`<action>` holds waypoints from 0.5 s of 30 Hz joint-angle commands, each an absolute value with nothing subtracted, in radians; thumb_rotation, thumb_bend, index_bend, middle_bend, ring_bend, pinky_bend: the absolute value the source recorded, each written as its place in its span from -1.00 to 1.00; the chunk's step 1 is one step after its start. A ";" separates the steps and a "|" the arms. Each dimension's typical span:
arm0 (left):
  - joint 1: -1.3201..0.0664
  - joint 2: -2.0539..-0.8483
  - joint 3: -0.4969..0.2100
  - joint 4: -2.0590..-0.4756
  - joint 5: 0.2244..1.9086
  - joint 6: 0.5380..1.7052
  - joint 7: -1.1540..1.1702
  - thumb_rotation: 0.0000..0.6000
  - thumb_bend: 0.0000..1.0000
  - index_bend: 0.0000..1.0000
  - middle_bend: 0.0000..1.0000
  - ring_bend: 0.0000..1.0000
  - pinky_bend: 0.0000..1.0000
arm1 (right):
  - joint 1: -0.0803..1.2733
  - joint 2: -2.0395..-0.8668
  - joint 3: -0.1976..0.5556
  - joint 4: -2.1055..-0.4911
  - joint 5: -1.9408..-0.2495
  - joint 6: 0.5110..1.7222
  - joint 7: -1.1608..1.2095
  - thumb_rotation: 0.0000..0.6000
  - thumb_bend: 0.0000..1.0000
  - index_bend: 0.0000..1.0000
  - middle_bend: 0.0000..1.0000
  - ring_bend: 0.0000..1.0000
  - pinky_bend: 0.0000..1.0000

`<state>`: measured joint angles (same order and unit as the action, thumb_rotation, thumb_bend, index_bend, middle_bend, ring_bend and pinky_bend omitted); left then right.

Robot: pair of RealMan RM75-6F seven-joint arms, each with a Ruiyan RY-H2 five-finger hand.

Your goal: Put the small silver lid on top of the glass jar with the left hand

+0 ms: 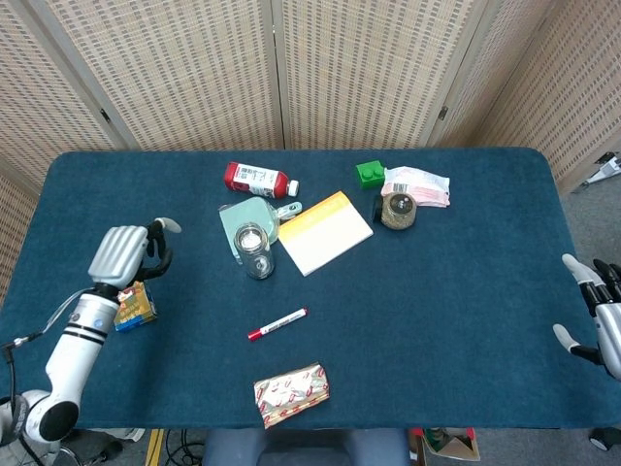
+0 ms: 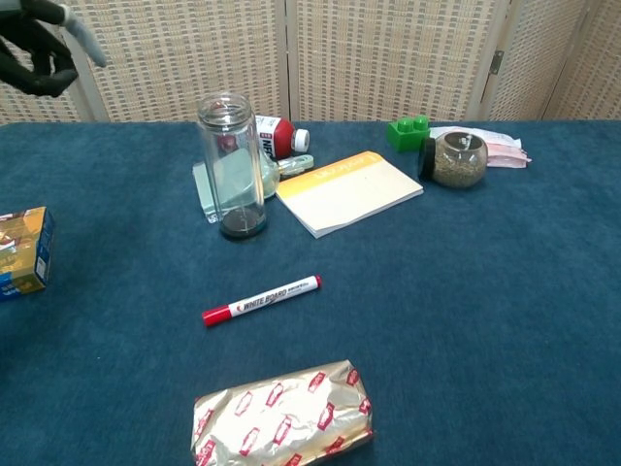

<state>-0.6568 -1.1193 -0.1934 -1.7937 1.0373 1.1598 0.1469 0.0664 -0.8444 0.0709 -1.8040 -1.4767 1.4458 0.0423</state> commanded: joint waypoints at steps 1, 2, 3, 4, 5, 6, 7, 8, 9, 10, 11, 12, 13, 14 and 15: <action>-0.568 -1.100 -0.132 -1.836 1.055 1.256 0.205 1.00 -0.08 -0.40 -0.11 -0.14 0.36 | 0.074 -0.846 0.071 -1.800 -1.479 1.436 0.044 1.00 -0.52 -0.99 -0.68 -0.93 -0.87; -0.544 -1.098 -0.116 -1.843 1.069 1.280 0.211 1.00 -0.10 -0.42 -0.18 -0.22 0.23 | 0.077 -0.847 0.071 -1.799 -1.482 1.431 0.043 1.00 -0.52 -0.99 -0.68 -0.93 -0.87; -0.526 -1.098 -0.105 -1.847 1.080 1.299 0.214 1.00 -0.11 -0.44 -0.22 -0.26 0.16 | 0.080 -0.849 0.070 -1.798 -1.483 1.427 0.043 1.00 -0.52 -0.99 -0.68 -0.93 -0.87; -0.509 -1.098 -0.096 -1.850 1.091 1.319 0.216 1.00 -0.12 -0.46 -0.27 -0.31 0.09 | 0.083 -0.850 0.070 -1.797 -1.485 1.423 0.042 1.00 -0.52 -0.99 -0.68 -0.93 -0.87; -0.486 -1.100 -0.084 -1.853 1.108 1.344 0.216 1.00 -0.13 -0.48 -0.32 -0.35 0.04 | 0.087 -0.851 0.069 -1.796 -1.487 1.417 0.040 1.00 -0.52 -0.99 -0.68 -0.93 -0.87; -0.470 -1.102 -0.075 -1.854 1.121 1.360 0.216 1.00 -0.14 -0.48 -0.35 -0.38 0.01 | 0.090 -0.852 0.069 -1.796 -1.488 1.414 0.040 1.00 -0.52 -0.99 -0.68 -0.93 -0.87; -0.455 -1.106 -0.066 -1.854 1.133 1.375 0.215 1.00 -0.15 -0.49 -0.37 -0.40 -0.02 | 0.092 -0.854 0.069 -1.796 -1.490 1.411 0.039 1.00 -0.52 -0.99 -0.68 -0.93 -0.87; -0.434 -1.111 -0.056 -1.851 1.150 1.397 0.214 1.00 -0.16 -0.49 -0.39 -0.42 -0.05 | 0.095 -0.856 0.069 -1.795 -1.492 1.408 0.039 1.00 -0.52 -0.99 -0.68 -0.93 -0.87; -0.420 -1.116 -0.050 -1.849 1.162 1.414 0.214 1.00 -0.18 -0.50 -0.41 -0.44 -0.08 | 0.097 -0.858 0.069 -1.794 -1.493 1.405 0.038 1.00 -0.52 -0.99 -0.68 -0.93 -0.87; -0.400 -1.116 -0.045 -1.850 1.180 1.441 0.211 1.00 -0.20 -0.50 -0.41 -0.44 -0.09 | 0.100 -0.862 0.068 -1.793 -1.495 1.403 0.038 1.00 -0.52 -0.99 -0.68 -0.93 -0.87; -0.387 -1.118 -0.040 -1.853 1.195 1.457 0.212 1.00 -0.20 -0.50 -0.41 -0.44 -0.10 | 0.102 -0.864 0.068 -1.792 -1.496 1.401 0.037 1.00 -0.52 -0.99 -0.68 -0.93 -0.87; -0.373 -1.121 -0.034 -1.853 1.212 1.476 0.211 1.00 -0.21 -0.50 -0.41 -0.44 -0.10 | 0.103 -0.866 0.067 -1.791 -1.496 1.398 0.036 1.00 -0.52 -0.99 -0.68 -0.93 -0.87; -0.356 -1.127 -0.028 -1.852 1.230 1.497 0.211 1.00 -0.21 -0.50 -0.41 -0.44 -0.10 | 0.106 -0.869 0.067 -1.791 -1.496 1.395 0.036 1.00 -0.52 -0.99 -0.68 -0.93 -0.87; -0.345 -1.132 -0.025 -1.849 1.241 1.508 0.208 1.00 -0.21 -0.50 -0.42 -0.44 -0.10 | 0.107 -0.870 0.067 -1.791 -1.496 1.394 0.035 1.00 -0.52 -0.99 -0.68 -0.93 -0.87; -0.335 -1.137 -0.023 -1.845 1.250 1.517 0.205 1.00 -0.21 -0.50 -0.42 -0.44 -0.11 | 0.108 -0.872 0.067 -1.790 -1.496 1.393 0.034 1.00 -0.52 -0.99 -0.68 -0.93 -0.87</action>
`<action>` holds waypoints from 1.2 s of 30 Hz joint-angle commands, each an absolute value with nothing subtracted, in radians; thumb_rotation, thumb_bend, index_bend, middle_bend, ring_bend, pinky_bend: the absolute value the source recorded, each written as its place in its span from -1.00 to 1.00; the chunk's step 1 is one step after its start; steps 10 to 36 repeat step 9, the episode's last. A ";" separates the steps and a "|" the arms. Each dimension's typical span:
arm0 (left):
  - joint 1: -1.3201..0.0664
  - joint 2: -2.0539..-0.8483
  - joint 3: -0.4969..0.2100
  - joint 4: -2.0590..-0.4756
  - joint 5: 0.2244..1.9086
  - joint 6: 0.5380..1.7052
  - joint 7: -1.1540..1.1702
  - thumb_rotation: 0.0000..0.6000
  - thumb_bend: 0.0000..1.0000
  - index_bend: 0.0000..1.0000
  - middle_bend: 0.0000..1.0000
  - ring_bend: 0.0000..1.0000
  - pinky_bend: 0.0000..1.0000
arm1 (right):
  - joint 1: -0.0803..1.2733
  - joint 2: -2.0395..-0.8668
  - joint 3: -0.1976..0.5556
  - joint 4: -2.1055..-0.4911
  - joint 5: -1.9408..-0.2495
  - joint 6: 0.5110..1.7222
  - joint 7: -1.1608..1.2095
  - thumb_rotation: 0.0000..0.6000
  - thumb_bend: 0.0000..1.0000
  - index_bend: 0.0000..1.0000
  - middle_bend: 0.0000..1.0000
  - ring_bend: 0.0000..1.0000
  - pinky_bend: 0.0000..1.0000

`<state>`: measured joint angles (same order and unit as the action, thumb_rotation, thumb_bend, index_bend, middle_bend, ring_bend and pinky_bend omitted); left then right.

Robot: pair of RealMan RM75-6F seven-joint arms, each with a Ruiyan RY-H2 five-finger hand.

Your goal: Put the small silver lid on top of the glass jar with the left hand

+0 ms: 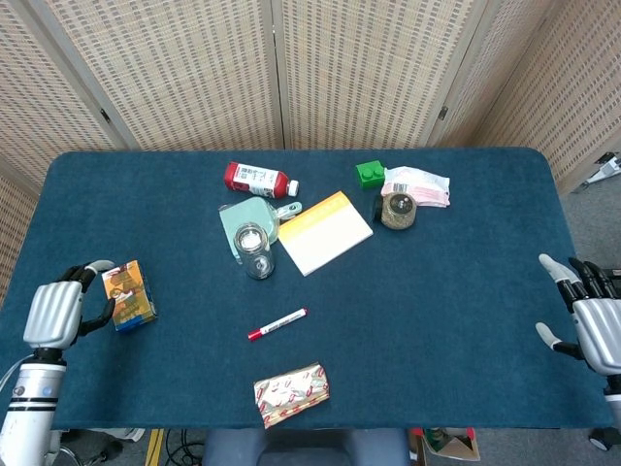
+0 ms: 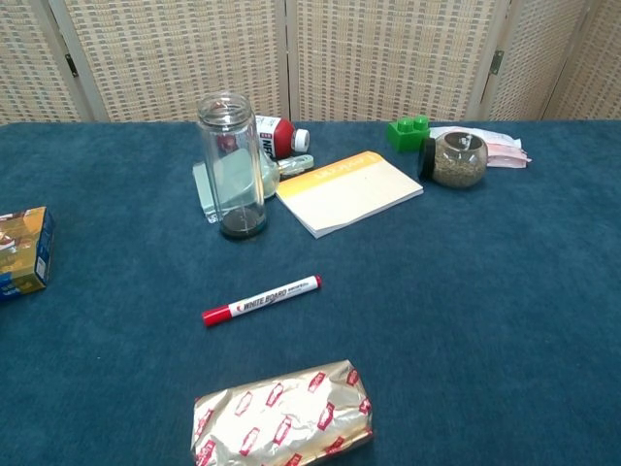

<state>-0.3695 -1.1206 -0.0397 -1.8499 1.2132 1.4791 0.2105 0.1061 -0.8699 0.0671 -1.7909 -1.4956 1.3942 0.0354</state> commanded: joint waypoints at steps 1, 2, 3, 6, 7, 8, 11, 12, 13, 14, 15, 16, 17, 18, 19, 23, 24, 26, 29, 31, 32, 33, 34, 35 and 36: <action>-0.327 -1.141 -0.022 -1.843 1.260 1.527 0.205 1.00 -0.21 -0.50 -0.42 -0.44 -0.11 | 0.108 -0.874 0.067 -1.790 -1.496 1.394 0.033 1.00 -0.52 -0.99 -0.68 -0.93 -0.87; -0.318 -1.146 -0.021 -1.839 1.270 1.536 0.211 1.00 -0.21 -0.50 -0.42 -0.44 -0.12 | 0.109 -0.875 0.067 -1.791 -1.496 1.394 0.032 1.00 -0.52 -0.99 -0.68 -0.93 -0.87; -0.311 -1.149 -0.019 -1.838 1.277 1.542 0.217 1.00 -0.21 -0.50 -0.42 -0.44 -0.12 | 0.109 -0.876 0.067 -1.791 -1.497 1.394 0.032 1.00 -0.52 -0.99 -0.68 -0.93 -0.87; -0.289 -1.157 -0.014 -1.831 1.302 1.560 0.224 1.00 -0.21 -0.50 -0.42 -0.44 -0.12 | 0.110 -0.878 0.067 -1.792 -1.498 1.397 0.028 1.00 -0.52 -0.99 -0.68 -0.93 -0.87; -0.283 -1.159 -0.012 -1.831 1.307 1.561 0.224 1.00 -0.21 -0.50 -0.42 -0.44 -0.12 | 0.110 -0.878 0.067 -1.793 -1.497 1.397 0.027 1.00 -0.52 -0.99 -0.68 -0.93 -0.87; -0.277 -1.158 -0.010 -1.832 1.310 1.558 0.223 1.00 -0.21 -0.50 -0.42 -0.44 -0.12 | 0.111 -0.879 0.067 -1.793 -1.496 1.397 0.026 1.00 -0.52 -0.99 -0.68 -0.93 -0.87; -0.276 -1.159 -0.011 -1.834 1.312 1.553 0.223 1.00 -0.21 -0.50 -0.42 -0.44 -0.12 | 0.111 -0.880 0.067 -1.794 -1.495 1.396 0.026 1.00 -0.52 -0.99 -0.68 -0.93 -0.87; -0.276 -1.159 -0.011 -1.834 1.312 1.553 0.223 1.00 -0.21 -0.50 -0.42 -0.44 -0.12 | 0.111 -0.880 0.067 -1.794 -1.495 1.396 0.026 1.00 -0.52 -0.99 -0.68 -0.93 -0.87; -0.276 -1.159 -0.011 -1.834 1.312 1.553 0.223 1.00 -0.21 -0.50 -0.42 -0.44 -0.12 | 0.111 -0.880 0.067 -1.794 -1.495 1.396 0.026 1.00 -0.52 -0.99 -0.68 -0.93 -0.87; -0.276 -1.159 -0.011 -1.834 1.312 1.553 0.223 1.00 -0.21 -0.50 -0.42 -0.44 -0.12 | 0.111 -0.880 0.067 -1.794 -1.495 1.396 0.026 1.00 -0.52 -0.99 -0.68 -0.93 -0.87; -0.276 -1.159 -0.011 -1.834 1.312 1.553 0.223 1.00 -0.21 -0.50 -0.42 -0.44 -0.12 | 0.111 -0.880 0.067 -1.794 -1.495 1.396 0.026 1.00 -0.52 -0.99 -0.68 -0.93 -0.87; -0.276 -1.159 -0.011 -1.834 1.312 1.553 0.223 1.00 -0.21 -0.50 -0.42 -0.44 -0.12 | 0.111 -0.880 0.067 -1.794 -1.495 1.396 0.026 1.00 -0.52 -0.99 -0.68 -0.93 -0.87; -0.276 -1.159 -0.011 -1.834 1.312 1.553 0.223 1.00 -0.21 -0.50 -0.42 -0.44 -0.12 | 0.111 -0.880 0.067 -1.794 -1.495 1.396 0.026 1.00 -0.52 -0.99 -0.68 -0.93 -0.87; -0.276 -1.159 -0.011 -1.834 1.312 1.553 0.223 1.00 -0.21 -0.50 -0.42 -0.44 -0.12 | 0.111 -0.880 0.067 -1.794 -1.495 1.396 0.026 1.00 -0.52 -0.99 -0.68 -0.93 -0.87; -0.276 -1.159 -0.011 -1.834 1.312 1.553 0.223 1.00 -0.21 -0.50 -0.42 -0.44 -0.12 | 0.111 -0.880 0.067 -1.794 -1.495 1.396 0.026 1.00 -0.52 -0.99 -0.68 -0.93 -0.87; -0.276 -1.159 -0.011 -1.834 1.312 1.553 0.223 1.00 -0.21 -0.50 -0.42 -0.44 -0.12 | 0.111 -0.880 0.067 -1.794 -1.495 1.396 0.026 1.00 -0.52 -0.99 -0.68 -0.93 -0.87; -0.276 -1.159 -0.011 -1.834 1.312 1.553 0.223 1.00 -0.21 -0.50 -0.42 -0.44 -0.12 | 0.111 -0.880 0.067 -1.794 -1.495 1.396 0.026 1.00 -0.52 -0.99 -0.68 -0.93 -0.87; -0.276 -1.159 -0.011 -1.834 1.312 1.553 0.223 1.00 -0.21 -0.50 -0.42 -0.44 -0.12 | 0.111 -0.880 0.067 -1.794 -1.495 1.396 0.026 1.00 -0.52 -0.99 -0.68 -0.93 -0.87; -0.276 -1.159 -0.011 -1.834 1.312 1.553 0.223 1.00 -0.21 -0.50 -0.42 -0.44 -0.12 | 0.111 -0.880 0.067 -1.794 -1.495 1.396 0.026 1.00 -0.52 -0.99 -0.68 -0.93 -0.87; -0.276 -1.159 -0.011 -1.834 1.312 1.553 0.223 1.00 -0.21 -0.50 -0.42 -0.44 -0.12 | 0.111 -0.880 0.067 -1.794 -1.495 1.396 0.026 1.00 -0.52 -0.99 -0.68 -0.93 -0.87; -0.276 -1.159 -0.011 -1.834 1.312 1.553 0.223 1.00 -0.21 -0.50 -0.42 -0.44 -0.12 | 0.111 -0.880 0.067 -1.794 -1.495 1.396 0.026 1.00 -0.52 -0.99 -0.68 -0.93 -0.87; -0.276 -1.159 -0.011 -1.834 1.312 1.553 0.223 1.00 -0.21 -0.50 -0.42 -0.44 -0.12 | 0.111 -0.880 0.067 -1.794 -1.495 1.396 0.026 1.00 -0.52 -0.99 -0.68 -0.93 -0.87; -0.276 -1.159 -0.011 -1.834 1.312 1.553 0.223 1.00 -0.21 -0.50 -0.42 -0.44 -0.12 | 0.111 -0.880 0.067 -1.794 -1.495 1.396 0.026 1.00 -0.52 -0.99 -0.68 -0.93 -0.87; -0.276 -1.159 -0.011 -1.834 1.312 1.553 0.223 1.00 -0.21 -0.50 -0.42 -0.44 -0.12 | 0.111 -0.880 0.067 -1.794 -1.495 1.396 0.026 1.00 -0.52 -0.99 -0.68 -0.93 -0.87; -0.276 -1.159 -0.011 -1.834 1.312 1.553 0.223 1.00 -0.21 -0.50 -0.42 -0.44 -0.12 | 0.111 -0.880 0.067 -1.794 -1.495 1.396 0.026 1.00 -0.52 -0.99 -0.68 -0.93 -0.87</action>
